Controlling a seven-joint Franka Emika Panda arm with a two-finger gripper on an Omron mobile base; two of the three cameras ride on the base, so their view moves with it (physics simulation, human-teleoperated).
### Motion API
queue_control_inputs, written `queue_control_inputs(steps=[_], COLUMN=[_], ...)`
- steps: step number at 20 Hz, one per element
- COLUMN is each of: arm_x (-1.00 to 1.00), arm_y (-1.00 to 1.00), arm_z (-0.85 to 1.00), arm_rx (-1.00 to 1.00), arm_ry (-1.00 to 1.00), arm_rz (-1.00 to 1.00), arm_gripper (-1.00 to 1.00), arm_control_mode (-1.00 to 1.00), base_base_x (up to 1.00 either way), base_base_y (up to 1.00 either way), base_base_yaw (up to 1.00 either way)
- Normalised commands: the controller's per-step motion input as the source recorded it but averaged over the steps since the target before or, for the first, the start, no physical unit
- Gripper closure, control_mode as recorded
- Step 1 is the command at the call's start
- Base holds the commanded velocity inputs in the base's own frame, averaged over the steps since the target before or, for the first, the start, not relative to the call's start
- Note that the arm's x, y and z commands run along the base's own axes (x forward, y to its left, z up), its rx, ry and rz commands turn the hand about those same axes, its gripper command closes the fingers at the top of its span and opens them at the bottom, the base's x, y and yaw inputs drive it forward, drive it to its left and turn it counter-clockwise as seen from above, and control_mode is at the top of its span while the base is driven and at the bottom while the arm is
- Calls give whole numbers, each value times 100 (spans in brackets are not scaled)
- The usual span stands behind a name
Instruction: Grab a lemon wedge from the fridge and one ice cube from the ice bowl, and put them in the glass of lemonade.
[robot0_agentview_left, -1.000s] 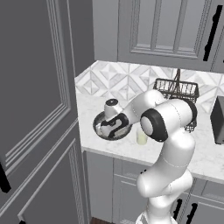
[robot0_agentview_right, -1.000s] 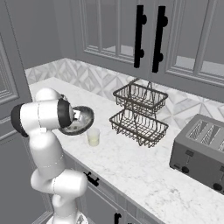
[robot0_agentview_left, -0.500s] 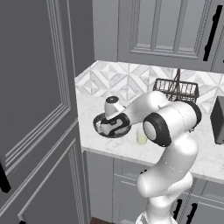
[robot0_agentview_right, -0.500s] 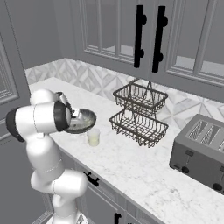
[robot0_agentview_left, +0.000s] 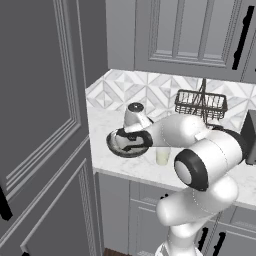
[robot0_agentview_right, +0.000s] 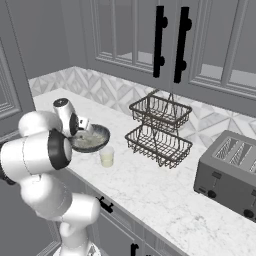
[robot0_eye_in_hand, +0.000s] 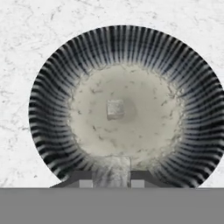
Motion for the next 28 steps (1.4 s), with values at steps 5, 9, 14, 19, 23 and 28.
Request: queue_control_inputs(steps=[5,9,14,19,23,28], arm_x=[-6,-17,-40,-66,-87,-72], arm_y=[-8,-14,-2,-28,-94,-100], arm_z=[27,34,79,86,-9,-19], arm_rx=[9,11,-4,-10,11,11], arm_ry=[-4,-3,6,15,18,9], arm_rz=[0,2,0,0,-3,-9], arm_gripper=[100,100,100,100,100,100], arm_control_mode=[-100,-100,-100,-100,-100,-100], base_base_x=[0,0,0,0,0,0], base_base_y=[0,0,0,0,0,0], base_base_yaw=[0,0,0,0,0,0])
